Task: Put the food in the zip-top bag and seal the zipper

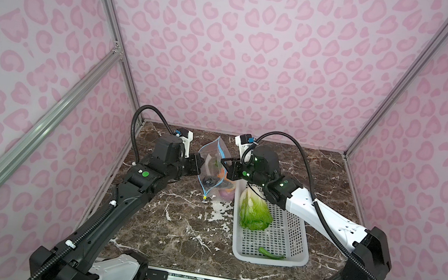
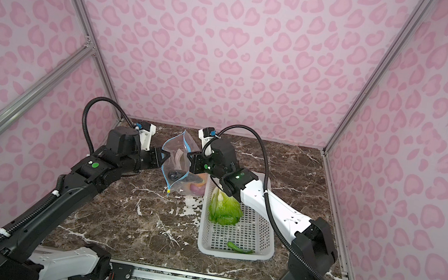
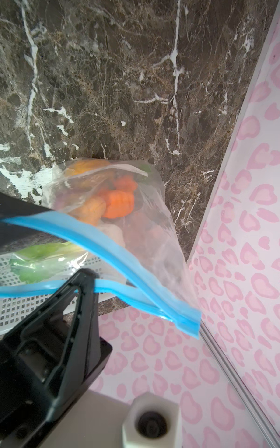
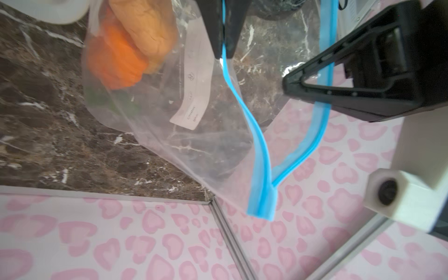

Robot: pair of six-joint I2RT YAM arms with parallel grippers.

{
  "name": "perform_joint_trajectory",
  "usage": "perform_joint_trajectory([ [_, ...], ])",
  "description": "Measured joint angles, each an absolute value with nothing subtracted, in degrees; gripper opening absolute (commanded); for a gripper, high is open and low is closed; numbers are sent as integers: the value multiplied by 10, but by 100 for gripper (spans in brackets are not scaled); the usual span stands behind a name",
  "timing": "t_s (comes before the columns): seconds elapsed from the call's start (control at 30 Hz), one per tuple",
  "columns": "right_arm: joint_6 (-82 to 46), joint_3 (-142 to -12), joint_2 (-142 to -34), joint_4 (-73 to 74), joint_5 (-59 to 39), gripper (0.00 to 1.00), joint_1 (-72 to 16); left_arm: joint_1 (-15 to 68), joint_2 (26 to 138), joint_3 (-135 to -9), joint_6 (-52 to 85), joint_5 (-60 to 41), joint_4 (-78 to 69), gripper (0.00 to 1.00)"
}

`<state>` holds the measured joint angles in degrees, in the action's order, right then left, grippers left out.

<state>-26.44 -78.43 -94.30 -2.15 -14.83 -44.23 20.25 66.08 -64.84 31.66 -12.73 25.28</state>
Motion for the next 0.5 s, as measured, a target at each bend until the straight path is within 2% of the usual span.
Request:
perform_joint_trajectory([
  [0.13, -255, -791, -941, -52, -116, 0, -434, 203, 655, -684, 309, -134, 283, 3],
  [0.33, -249, -806, -904, -49, -135, 0, -431, 203, 609, -714, 304, -131, 283, 3],
  [0.5, -254, -782, -892, -29, -144, 0, -434, 203, 643, -693, 310, -131, 278, 3],
])
